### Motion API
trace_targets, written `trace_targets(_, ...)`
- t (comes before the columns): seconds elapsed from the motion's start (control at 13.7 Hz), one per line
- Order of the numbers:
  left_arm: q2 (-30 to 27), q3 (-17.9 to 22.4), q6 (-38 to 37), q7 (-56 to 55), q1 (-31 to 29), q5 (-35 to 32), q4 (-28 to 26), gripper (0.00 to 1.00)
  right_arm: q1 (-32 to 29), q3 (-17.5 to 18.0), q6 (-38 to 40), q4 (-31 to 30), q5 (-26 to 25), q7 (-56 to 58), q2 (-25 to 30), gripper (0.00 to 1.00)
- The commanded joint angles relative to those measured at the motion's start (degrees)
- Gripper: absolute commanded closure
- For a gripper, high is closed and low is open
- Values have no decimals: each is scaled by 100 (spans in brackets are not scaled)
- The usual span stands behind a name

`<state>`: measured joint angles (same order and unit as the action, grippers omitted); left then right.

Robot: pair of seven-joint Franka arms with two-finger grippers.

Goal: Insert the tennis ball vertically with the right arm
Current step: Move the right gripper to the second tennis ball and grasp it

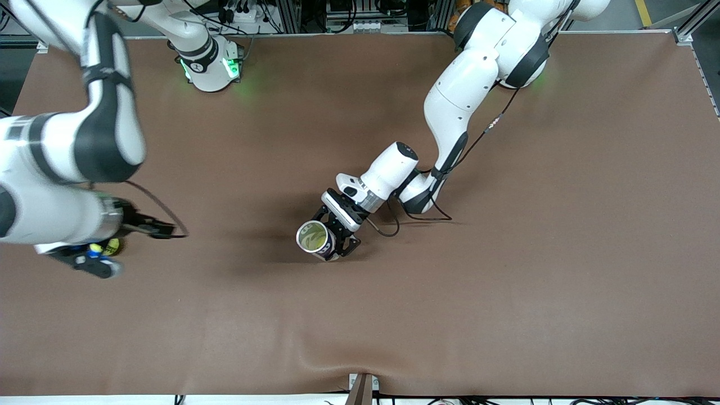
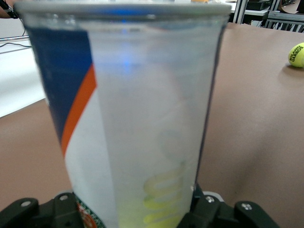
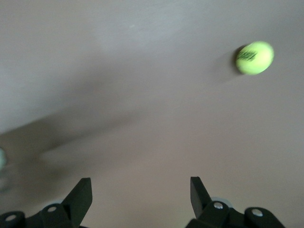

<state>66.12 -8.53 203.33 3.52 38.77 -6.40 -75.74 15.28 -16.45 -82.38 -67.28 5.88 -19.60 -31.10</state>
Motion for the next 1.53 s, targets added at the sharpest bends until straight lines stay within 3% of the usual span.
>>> trace_targets(0.0, 23, 36, 31, -36, 43, 104, 156, 23, -506, 72, -50, -74, -210, 937, 8, 7)
trace_targets(0.36, 32, 36, 31, -36, 43, 104, 156, 23, -1193, 72, -725, -486, -570, 2380, -36, 3)
trace_targets(0.58, 41, 36, 31, -36, 52, 104, 156, 22, -1334, 72, -1551, -1127, -754, 2811, -28, 0)
trace_targets(1.16, 32, 36, 31, -36, 43, 104, 156, 22, -1782, 80, -3256, -2314, -764, 3743, -28, 0)
trace_targets(1.46, 32, 36, 31, -44, 43, 104, 148, 22, -1853, 89, -3794, -2614, -755, 3867, -89, 0)
